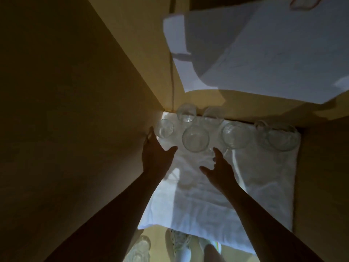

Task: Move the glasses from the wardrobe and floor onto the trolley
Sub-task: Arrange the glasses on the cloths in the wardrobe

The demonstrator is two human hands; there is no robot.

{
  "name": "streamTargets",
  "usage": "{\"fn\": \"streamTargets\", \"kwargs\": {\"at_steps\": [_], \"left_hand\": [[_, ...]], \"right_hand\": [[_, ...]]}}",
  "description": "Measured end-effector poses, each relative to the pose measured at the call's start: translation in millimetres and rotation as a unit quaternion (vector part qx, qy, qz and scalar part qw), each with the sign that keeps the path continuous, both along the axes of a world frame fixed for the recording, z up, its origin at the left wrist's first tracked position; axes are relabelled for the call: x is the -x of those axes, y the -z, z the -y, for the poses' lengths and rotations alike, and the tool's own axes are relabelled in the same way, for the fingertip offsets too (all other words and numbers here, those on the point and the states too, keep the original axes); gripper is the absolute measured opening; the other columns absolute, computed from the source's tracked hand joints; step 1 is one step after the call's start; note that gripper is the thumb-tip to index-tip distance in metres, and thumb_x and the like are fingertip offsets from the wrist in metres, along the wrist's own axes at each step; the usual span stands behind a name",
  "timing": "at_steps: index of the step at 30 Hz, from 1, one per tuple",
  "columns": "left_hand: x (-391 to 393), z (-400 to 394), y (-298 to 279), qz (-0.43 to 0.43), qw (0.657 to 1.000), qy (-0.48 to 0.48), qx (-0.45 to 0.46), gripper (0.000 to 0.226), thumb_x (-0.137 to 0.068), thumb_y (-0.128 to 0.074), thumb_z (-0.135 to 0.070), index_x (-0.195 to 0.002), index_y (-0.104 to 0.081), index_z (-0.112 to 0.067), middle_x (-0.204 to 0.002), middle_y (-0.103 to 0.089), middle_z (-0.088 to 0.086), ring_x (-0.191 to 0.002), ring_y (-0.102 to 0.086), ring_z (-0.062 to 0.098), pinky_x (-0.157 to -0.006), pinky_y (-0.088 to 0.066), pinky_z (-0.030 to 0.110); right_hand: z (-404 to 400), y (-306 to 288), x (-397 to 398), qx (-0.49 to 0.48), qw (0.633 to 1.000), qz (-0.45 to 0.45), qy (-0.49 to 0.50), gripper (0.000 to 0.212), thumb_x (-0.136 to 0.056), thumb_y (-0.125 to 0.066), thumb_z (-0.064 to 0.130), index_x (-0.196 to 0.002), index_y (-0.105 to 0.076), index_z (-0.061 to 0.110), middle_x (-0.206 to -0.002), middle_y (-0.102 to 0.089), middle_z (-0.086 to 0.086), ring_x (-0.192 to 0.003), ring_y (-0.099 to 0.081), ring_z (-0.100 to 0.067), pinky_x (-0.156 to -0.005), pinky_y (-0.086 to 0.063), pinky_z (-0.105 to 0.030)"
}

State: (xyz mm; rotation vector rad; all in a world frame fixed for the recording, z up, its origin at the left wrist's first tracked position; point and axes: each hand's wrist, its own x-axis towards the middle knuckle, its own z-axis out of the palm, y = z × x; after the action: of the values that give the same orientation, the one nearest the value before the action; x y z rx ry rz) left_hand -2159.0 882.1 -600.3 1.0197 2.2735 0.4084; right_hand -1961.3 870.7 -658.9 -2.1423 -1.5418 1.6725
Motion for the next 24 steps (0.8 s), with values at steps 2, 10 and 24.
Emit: {"fn": "streamTargets", "kwargs": {"at_steps": [2,10,24], "left_hand": [[4,-4,10,0.016,1.0,-0.024,-0.001,0.116,-0.073,-0.091,-0.033,-0.16,-0.018,-0.012,-0.162,-0.033,0.012,-0.146,-0.037,0.028,-0.119,-0.03,0.033],[8,-27,37,0.012,0.997,-0.048,-0.052,0.117,-0.06,-0.097,-0.027,-0.155,-0.032,-0.01,-0.151,-0.047,0.006,-0.137,-0.044,0.024,-0.101,-0.029,0.019],[-6,25,1,-0.011,0.996,-0.056,-0.075,0.072,-0.06,-0.096,-0.032,-0.119,-0.059,-0.018,-0.098,-0.06,-0.01,-0.089,-0.063,0.02,-0.079,-0.051,0.032]], "right_hand": [[-4,10,6,0.006,1.0,-0.002,0.008,0.091,-0.086,-0.078,0.033,-0.158,-0.024,0.023,-0.15,-0.049,-0.013,-0.134,-0.05,-0.031,-0.109,-0.042,-0.042],[-19,33,13,0.017,0.998,-0.018,0.064,0.036,-0.084,-0.079,0.031,-0.109,-0.057,0.017,-0.106,-0.064,0.005,-0.103,-0.06,-0.017,-0.082,-0.038,-0.026],[8,-5,3,0.13,0.966,-0.114,0.191,0.029,-0.088,-0.075,0.022,-0.071,-0.053,0.016,-0.067,-0.056,-0.003,-0.061,-0.055,-0.018,-0.067,-0.049,-0.037]]}}
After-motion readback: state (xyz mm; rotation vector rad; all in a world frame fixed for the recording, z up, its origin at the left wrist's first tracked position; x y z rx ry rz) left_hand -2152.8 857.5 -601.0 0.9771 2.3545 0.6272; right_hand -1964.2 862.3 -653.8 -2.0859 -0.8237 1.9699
